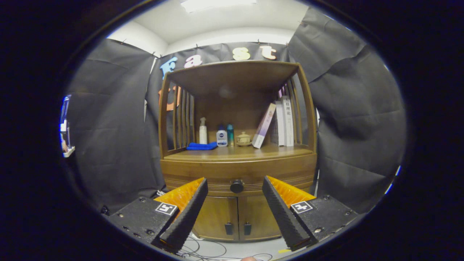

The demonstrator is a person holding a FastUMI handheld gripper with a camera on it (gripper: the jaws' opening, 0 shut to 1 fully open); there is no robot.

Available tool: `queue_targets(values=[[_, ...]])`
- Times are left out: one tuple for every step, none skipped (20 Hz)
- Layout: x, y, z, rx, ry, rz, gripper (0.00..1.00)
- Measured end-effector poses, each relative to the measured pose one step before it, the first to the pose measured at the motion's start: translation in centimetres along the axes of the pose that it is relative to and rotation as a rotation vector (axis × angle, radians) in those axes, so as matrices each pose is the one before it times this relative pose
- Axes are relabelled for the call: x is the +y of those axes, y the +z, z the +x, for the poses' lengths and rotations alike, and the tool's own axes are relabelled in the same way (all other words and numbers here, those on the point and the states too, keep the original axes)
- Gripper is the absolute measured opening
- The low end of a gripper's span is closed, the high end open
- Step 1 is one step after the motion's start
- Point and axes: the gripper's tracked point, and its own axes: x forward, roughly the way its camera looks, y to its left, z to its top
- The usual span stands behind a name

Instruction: Pull open the drawer, take out the items inside it, and place them on the countertop above the cabinet.

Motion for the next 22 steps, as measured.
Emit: queue_targets(values=[[-0.017,-0.374,1.125,0.00537,-0.00037,-0.00635,0.99],[0.084,-0.312,0.901,0.00211,0.00238,-0.00309,0.99],[0.127,-0.293,1.034,0.00519,0.00104,-0.00221,0.99],[0.119,-0.375,1.024,0.00728,0.00455,-0.00298,0.99],[0.143,-0.384,1.126,0.00631,0.00086,-0.00219,0.99],[0.116,-0.454,1.12,0.01247,0.00175,-0.00682,0.99],[0.031,-0.523,1.22,0.01437,-0.00522,-0.00408,0.99],[0.049,-0.53,0.985,0.01389,-0.00264,0.00005,0.99],[0.072,-0.383,1.139,0.0094,-0.00426,0.00722,0.99],[0.063,-0.399,0.939,0.01327,-0.00421,0.00507,0.99],[0.064,-0.224,0.891,0.00817,-0.0013,0.00326,0.99],[0.049,-0.172,0.934,0.00261,-0.00519,-0.00369,0.99],[0.019,-0.149,0.705,0.00191,-0.00353,-0.013,0.99],[-0.036,-0.14,0.533,-0.00002,-0.00681,-0.01394,0.99],[0.003,-0.054,0.584,-0.00115,-0.00377,-0.01406,0.99],[-0.055,-0.134,0.683,-0.00026,-0.00887,-0.00821,0.99],[-0.017,-0.123,0.633,0.00304,-0.00647,-0.00354,0.99],[0.003,-0.368,0.56,0.00934,-0.00586,-0.0041,0.98],[0.035,-0.245,0.377,0.00753,-0.00308,-0.00381,0.98],[0.002,-0.055,0.372,0.00185,-0.0027,0.00029,0.96],[-0.032,-0.012,0.411,-0.00145,-0.00193,-0.00112,0.93],[-0.178,0.129,0.282,-0.00793,-0.00742,-0.00358,0.91]])
